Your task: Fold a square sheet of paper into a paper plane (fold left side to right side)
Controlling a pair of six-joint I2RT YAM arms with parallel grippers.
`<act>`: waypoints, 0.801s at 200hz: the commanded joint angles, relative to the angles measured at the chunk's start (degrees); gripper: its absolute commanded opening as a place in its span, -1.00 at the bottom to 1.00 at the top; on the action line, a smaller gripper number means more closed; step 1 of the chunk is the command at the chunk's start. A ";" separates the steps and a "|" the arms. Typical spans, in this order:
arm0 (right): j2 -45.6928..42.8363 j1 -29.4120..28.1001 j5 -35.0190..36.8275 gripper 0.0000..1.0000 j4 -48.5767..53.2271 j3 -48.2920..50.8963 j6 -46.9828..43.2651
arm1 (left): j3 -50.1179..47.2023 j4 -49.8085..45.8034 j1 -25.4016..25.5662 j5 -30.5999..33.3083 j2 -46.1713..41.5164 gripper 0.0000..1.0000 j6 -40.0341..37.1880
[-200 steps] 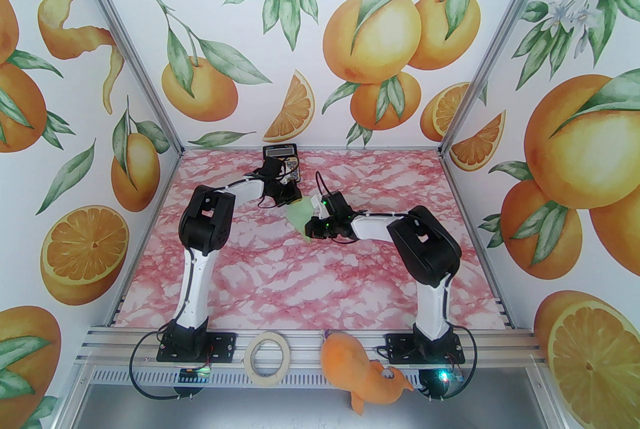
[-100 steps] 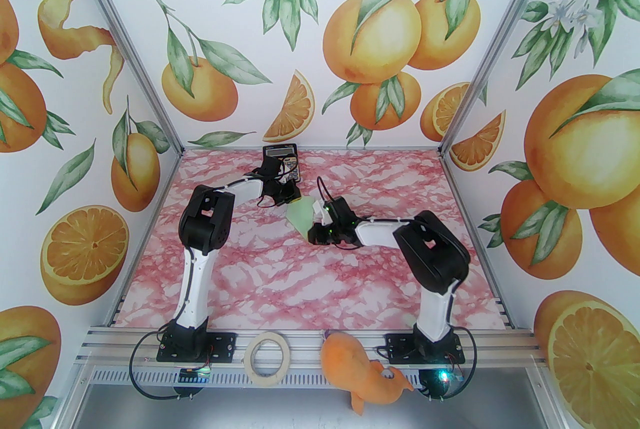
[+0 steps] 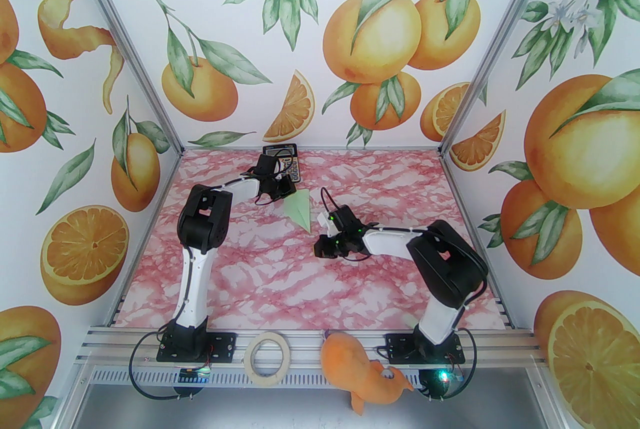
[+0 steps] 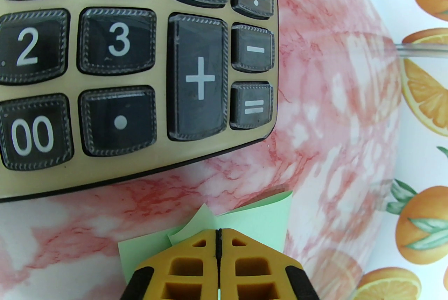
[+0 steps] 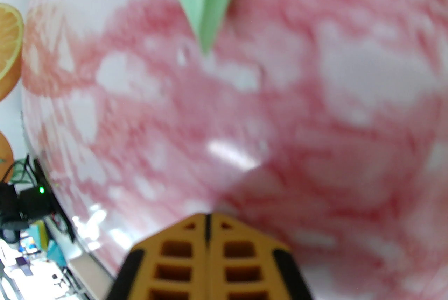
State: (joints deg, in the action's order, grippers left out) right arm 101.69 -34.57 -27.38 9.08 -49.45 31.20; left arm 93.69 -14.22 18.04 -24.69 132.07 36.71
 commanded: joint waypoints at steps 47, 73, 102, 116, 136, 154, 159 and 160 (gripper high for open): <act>2.80 2.57 1.98 -0.75 10.46 -14.66 -2.27 | -8.15 -2.92 1.78 0.34 -16.69 -0.39 -1.67; 7.12 2.45 3.03 -0.64 11.08 -20.59 -2.46 | -13.90 -3.36 1.57 2.20 -21.77 -0.36 -1.20; 12.00 2.45 3.42 -0.60 12.31 -26.52 -3.24 | -20.73 -2.15 1.32 2.82 -25.88 -0.35 -0.64; 13.85 2.44 3.77 -0.60 12.49 -28.85 -3.69 | -23.53 -1.51 1.35 3.56 -27.63 -0.34 -0.08; 15.89 2.48 4.20 -0.59 13.65 -31.76 -4.31 | -26.44 -0.75 1.21 3.68 -28.96 -0.34 0.44; 15.75 2.34 6.21 -0.48 14.14 -32.24 -4.45 | -28.54 -0.10 1.17 3.70 -29.79 -0.34 0.63; 15.57 2.35 6.57 -0.47 14.31 -32.15 -4.56 | -29.00 0.10 1.13 3.67 -30.00 -0.34 0.69; 15.52 2.33 6.69 -0.46 14.30 -32.13 -4.65 | -29.09 0.13 1.12 3.68 -30.06 -0.34 0.71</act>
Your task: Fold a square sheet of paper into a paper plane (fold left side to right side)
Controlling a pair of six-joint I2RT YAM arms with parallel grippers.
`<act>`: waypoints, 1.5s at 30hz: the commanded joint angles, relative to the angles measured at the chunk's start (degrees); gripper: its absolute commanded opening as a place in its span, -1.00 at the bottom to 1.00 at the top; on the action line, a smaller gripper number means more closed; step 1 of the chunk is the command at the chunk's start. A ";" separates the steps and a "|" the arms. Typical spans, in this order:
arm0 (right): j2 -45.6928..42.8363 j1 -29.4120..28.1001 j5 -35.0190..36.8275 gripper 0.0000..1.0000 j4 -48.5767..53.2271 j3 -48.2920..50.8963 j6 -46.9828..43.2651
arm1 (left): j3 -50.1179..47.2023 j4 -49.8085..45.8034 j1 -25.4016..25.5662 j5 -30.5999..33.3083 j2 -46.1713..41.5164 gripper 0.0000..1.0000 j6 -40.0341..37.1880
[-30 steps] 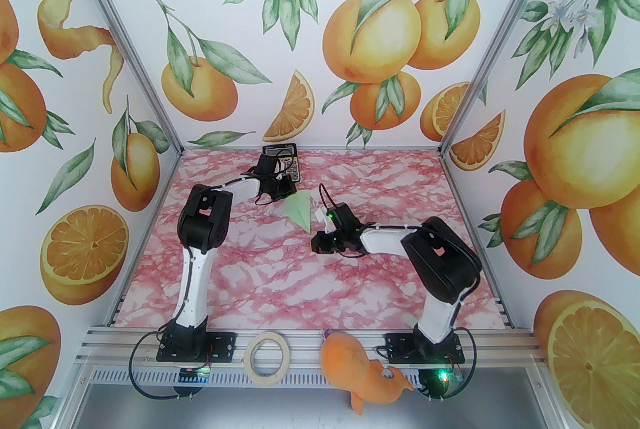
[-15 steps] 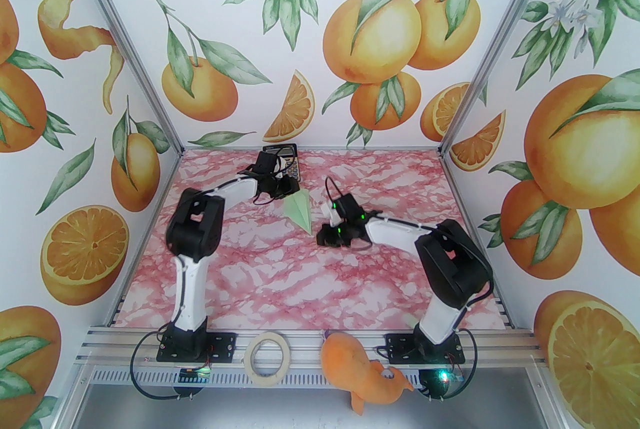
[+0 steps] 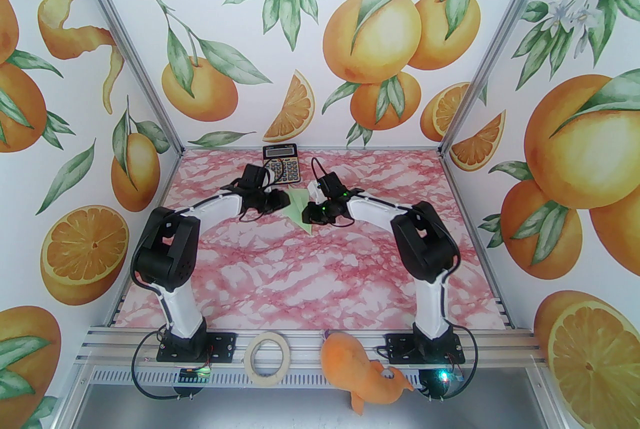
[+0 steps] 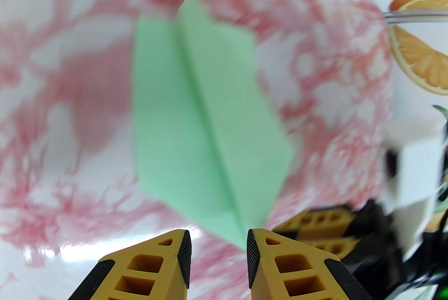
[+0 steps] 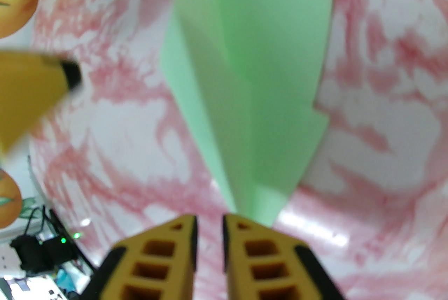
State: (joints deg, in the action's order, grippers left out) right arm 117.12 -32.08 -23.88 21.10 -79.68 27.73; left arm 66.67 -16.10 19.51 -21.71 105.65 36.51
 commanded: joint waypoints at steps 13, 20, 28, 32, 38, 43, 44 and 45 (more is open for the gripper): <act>2.82 -0.45 4.78 -0.21 3.00 -3.59 -1.09 | -5.58 4.46 -0.57 -0.26 -4.13 -0.34 1.65; 7.03 -0.53 1.81 -0.30 1.91 -7.23 -0.14 | -7.10 4.73 -0.66 -0.26 -4.48 -0.34 1.86; 7.45 0.14 -1.28 -0.71 -1.02 -5.81 1.08 | -9.63 7.60 -0.65 -1.62 -4.58 -0.34 4.10; 6.80 1.54 -7.51 -0.90 -6.47 -2.94 3.39 | -12.39 11.78 -0.56 -2.64 -4.06 -0.34 7.61; 7.06 2.87 -11.56 -1.00 -12.07 0.22 6.42 | -14.04 16.29 0.48 -2.90 -2.40 -0.32 11.53; 6.59 3.24 -14.08 -1.00 -16.13 2.90 8.32 | -15.77 21.45 1.49 -3.22 -1.34 -0.29 14.32; 6.30 3.44 -14.85 -1.00 -17.67 3.60 9.25 | -16.16 22.79 1.66 -3.37 -1.07 -0.26 15.15; 6.04 3.60 -15.90 -1.00 -19.56 4.53 10.26 | -16.47 23.94 1.95 -3.39 -0.84 -0.25 15.98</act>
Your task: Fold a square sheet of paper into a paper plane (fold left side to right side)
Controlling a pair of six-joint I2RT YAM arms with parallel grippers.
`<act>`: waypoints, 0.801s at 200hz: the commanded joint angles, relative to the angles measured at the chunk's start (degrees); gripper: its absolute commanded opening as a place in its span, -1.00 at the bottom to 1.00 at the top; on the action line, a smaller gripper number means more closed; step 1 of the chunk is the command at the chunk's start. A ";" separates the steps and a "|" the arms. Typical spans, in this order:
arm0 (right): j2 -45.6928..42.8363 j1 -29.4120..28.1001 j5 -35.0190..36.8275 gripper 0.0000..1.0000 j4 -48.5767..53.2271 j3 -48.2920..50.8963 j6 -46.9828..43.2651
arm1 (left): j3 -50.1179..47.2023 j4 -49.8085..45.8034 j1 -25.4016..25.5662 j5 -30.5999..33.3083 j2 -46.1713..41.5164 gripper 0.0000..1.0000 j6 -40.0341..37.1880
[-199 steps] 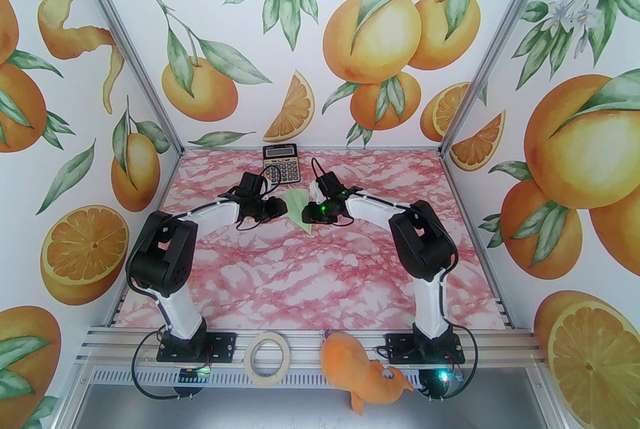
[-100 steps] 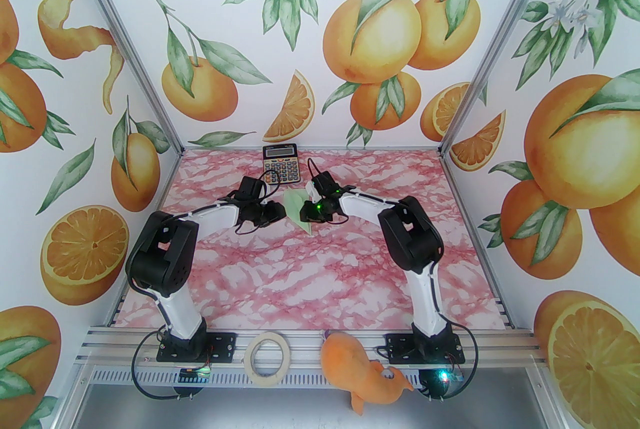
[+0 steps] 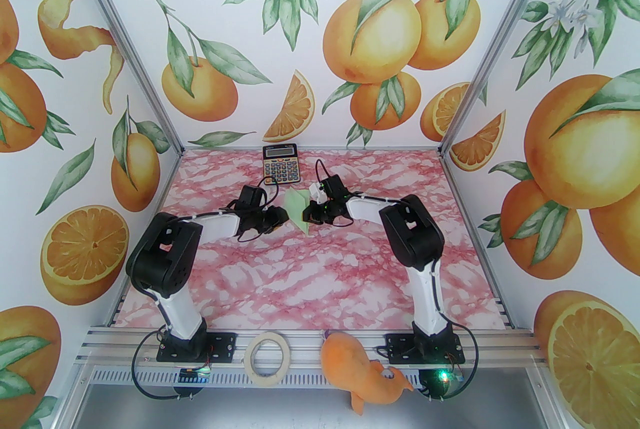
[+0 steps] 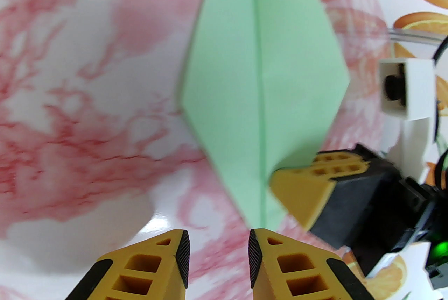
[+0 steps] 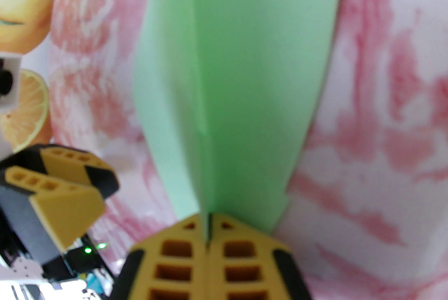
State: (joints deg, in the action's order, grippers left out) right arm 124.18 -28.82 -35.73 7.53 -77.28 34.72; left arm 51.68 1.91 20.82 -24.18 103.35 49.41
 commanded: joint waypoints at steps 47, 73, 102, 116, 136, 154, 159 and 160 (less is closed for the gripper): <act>-2.22 0.89 -6.11 -1.00 -10.10 4.09 6.46 | -2.01 7.85 2.87 -0.02 3.43 -0.21 5.71; -2.97 1.16 -6.61 -1.00 -10.63 4.38 7.27 | -2.07 8.11 3.82 0.11 4.17 -0.19 6.51; -4.09 1.29 -6.81 -1.00 -10.86 4.55 8.05 | -2.75 10.45 4.22 -0.18 4.63 -0.19 8.19; -4.47 1.30 -6.86 -1.00 -11.05 4.55 8.46 | -3.03 11.09 4.23 -0.27 4.59 -0.19 8.76; -4.60 1.35 -7.16 -1.00 -11.31 4.50 9.05 | -3.98 13.29 4.41 -0.74 4.56 -0.17 10.17; -4.47 1.31 -7.17 -1.00 -11.46 4.82 9.27 | -5.44 18.50 4.50 -1.91 5.34 -0.17 12.69; -4.47 1.32 -7.17 -1.00 -11.56 5.05 9.39 | -5.85 20.06 4.41 -2.13 5.58 -0.17 13.46; -4.43 1.31 -7.17 -1.00 -11.57 5.08 9.40 | -5.96 20.46 4.45 -2.15 5.60 -0.17 13.58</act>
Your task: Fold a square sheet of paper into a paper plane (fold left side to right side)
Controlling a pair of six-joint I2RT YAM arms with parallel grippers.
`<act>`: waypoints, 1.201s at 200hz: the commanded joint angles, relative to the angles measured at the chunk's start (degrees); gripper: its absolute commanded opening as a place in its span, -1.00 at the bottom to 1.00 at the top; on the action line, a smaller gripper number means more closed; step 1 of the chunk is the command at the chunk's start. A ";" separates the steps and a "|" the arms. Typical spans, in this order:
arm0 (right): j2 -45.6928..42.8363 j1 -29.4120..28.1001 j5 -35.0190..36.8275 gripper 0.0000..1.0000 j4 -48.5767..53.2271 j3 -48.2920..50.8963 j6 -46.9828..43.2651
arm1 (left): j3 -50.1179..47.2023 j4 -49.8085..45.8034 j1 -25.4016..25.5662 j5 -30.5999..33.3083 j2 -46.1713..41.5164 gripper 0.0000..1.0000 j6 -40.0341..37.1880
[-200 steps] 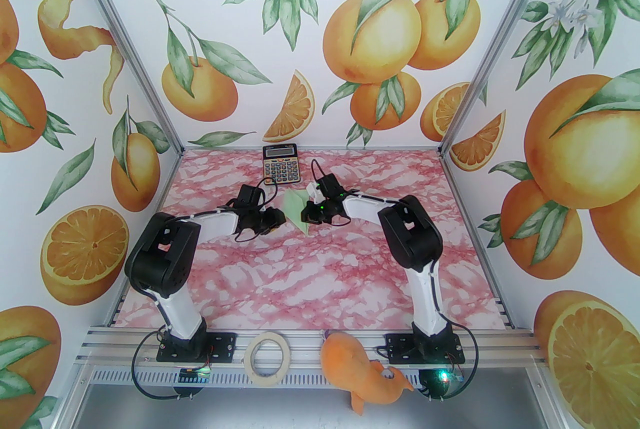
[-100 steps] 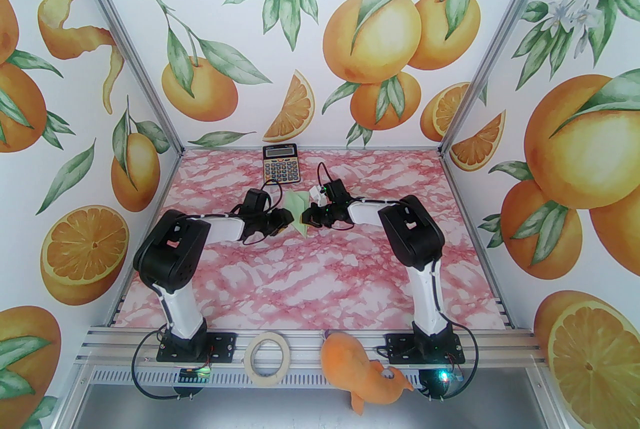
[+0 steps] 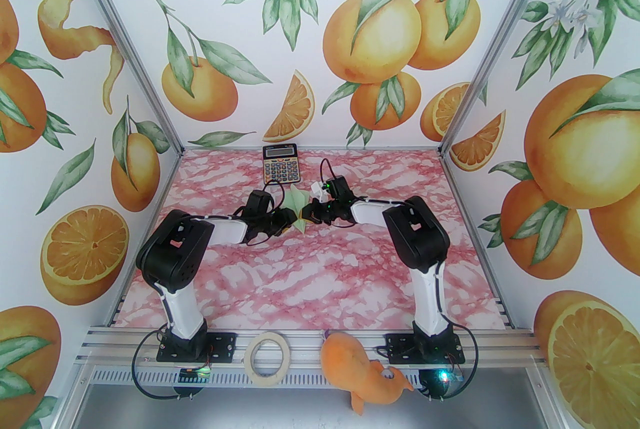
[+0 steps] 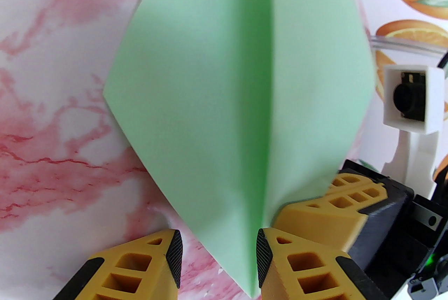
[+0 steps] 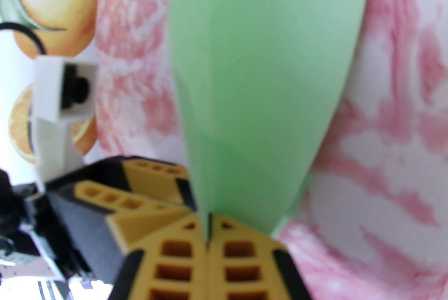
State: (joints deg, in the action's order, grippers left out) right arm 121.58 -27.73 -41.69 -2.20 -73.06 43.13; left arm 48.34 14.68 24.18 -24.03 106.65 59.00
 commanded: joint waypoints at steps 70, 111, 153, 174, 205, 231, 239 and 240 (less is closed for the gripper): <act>-1.95 0.25 -2.14 -1.00 -3.44 3.07 2.11 | -7.38 31.93 0.91 -3.63 7.19 -0.12 12.26; -2.05 0.22 -2.84 -1.00 -5.08 4.01 3.28 | -7.50 34.68 0.71 -3.34 8.93 -0.12 12.81; -2.23 0.22 -4.84 -1.00 -10.19 5.50 6.32 | -6.04 33.05 0.78 -3.25 10.39 -0.14 10.47; -2.47 0.26 -5.55 -1.00 -10.96 5.97 6.86 | -5.65 34.10 0.69 -3.18 11.36 -0.18 10.61; -3.05 0.28 -6.42 -1.00 -11.98 6.91 7.45 | -5.20 35.01 0.59 -3.01 11.39 -0.23 10.37; -3.68 0.27 -6.40 -0.90 -12.35 7.69 7.58 | -4.99 35.18 0.55 -2.70 11.13 -0.46 9.99; -3.92 0.22 -6.14 -0.83 -12.44 7.99 7.56 | -5.06 35.21 0.55 -2.61 10.88 -0.57 9.99; -4.00 0.22 -6.13 -0.82 -12.46 8.05 7.52 | -5.08 35.18 0.62 -2.65 10.83 -0.57 9.99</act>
State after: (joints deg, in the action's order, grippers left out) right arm 120.68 -27.62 -46.46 -11.51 -66.00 50.17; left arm 42.15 49.89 24.40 -27.33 116.51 70.52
